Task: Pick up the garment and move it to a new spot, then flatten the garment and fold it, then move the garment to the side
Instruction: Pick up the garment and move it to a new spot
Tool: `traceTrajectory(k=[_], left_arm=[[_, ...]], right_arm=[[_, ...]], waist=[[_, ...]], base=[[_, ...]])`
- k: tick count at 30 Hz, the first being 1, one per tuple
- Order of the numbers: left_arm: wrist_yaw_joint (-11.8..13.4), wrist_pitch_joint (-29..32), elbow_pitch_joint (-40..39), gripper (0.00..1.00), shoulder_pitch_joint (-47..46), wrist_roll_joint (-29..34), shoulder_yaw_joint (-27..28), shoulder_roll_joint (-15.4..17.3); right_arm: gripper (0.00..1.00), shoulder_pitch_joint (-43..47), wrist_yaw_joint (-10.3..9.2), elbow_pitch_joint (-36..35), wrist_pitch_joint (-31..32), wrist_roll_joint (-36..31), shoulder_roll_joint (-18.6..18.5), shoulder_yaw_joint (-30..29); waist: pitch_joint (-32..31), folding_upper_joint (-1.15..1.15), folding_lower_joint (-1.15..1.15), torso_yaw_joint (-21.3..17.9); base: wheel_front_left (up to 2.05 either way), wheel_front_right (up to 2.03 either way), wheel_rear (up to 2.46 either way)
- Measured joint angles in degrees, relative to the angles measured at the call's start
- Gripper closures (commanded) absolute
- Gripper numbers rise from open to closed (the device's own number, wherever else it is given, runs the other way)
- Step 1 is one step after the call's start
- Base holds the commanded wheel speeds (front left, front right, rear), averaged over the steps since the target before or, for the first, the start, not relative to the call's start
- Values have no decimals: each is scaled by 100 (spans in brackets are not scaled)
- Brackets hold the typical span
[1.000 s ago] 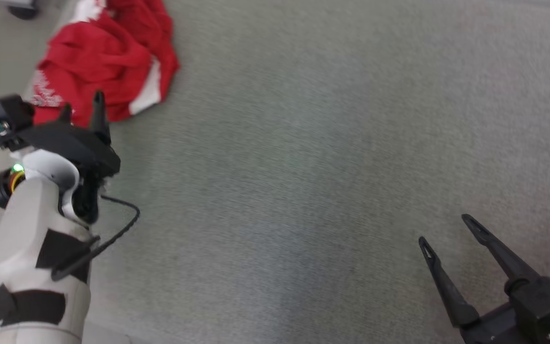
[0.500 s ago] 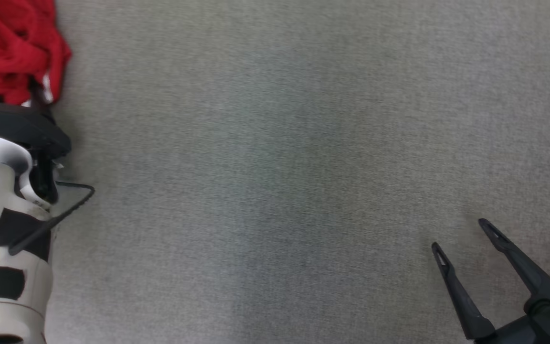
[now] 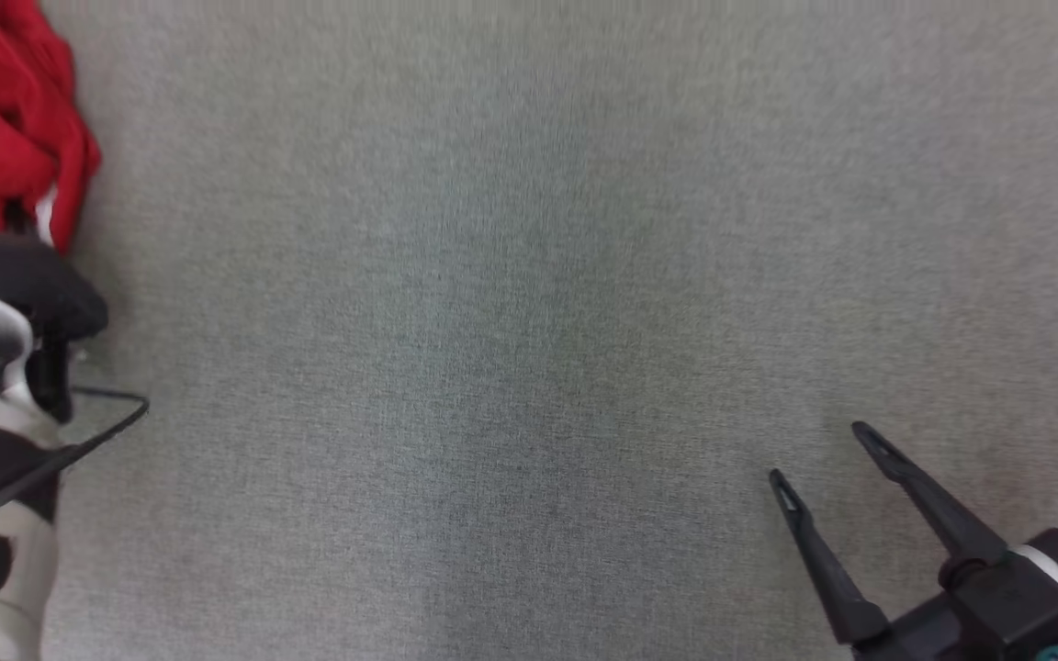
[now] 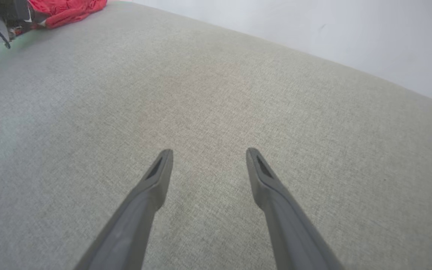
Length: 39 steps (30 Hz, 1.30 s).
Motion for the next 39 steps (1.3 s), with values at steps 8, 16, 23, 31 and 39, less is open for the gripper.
traceTrajectory(k=[8, 16, 23, 31, 39], left_arm=[[-321, 11, -345, 100, 77, -163, 77, 490], [-438, 368, -1277, 100, 649, -193, -268, 898], [-449, 864, -2927, 100, 1453, -727, -611, 634], [-268, 1250, -4774, 100, 2216, -1196, -733, -30], [-90, 1232, -6025, 100, 2878, -1412, -1138, -864]], right_arm=[[0, -534, 0, 757, -411, 185, 364, 285], [0, -667, 0, 1751, -945, 314, 938, 463], [0, -425, 0, 2180, -1070, 268, 1193, 304], [0, -438, 0, 2259, -1151, 188, 1324, 214], [0, -506, 0, 2136, -1067, 146, 1241, 223]], waist=[[-755, 0, 0, -93], [-1767, 0, -1, -206], [-2652, -1, -2, -317], [-3252, -1, -3, -637], [-3353, 0, -1, -1258]], base=[[0, 0, 0], [0, 0, 0], [0, 0, 0], [0, 0, 0], [0, 0, 0]])
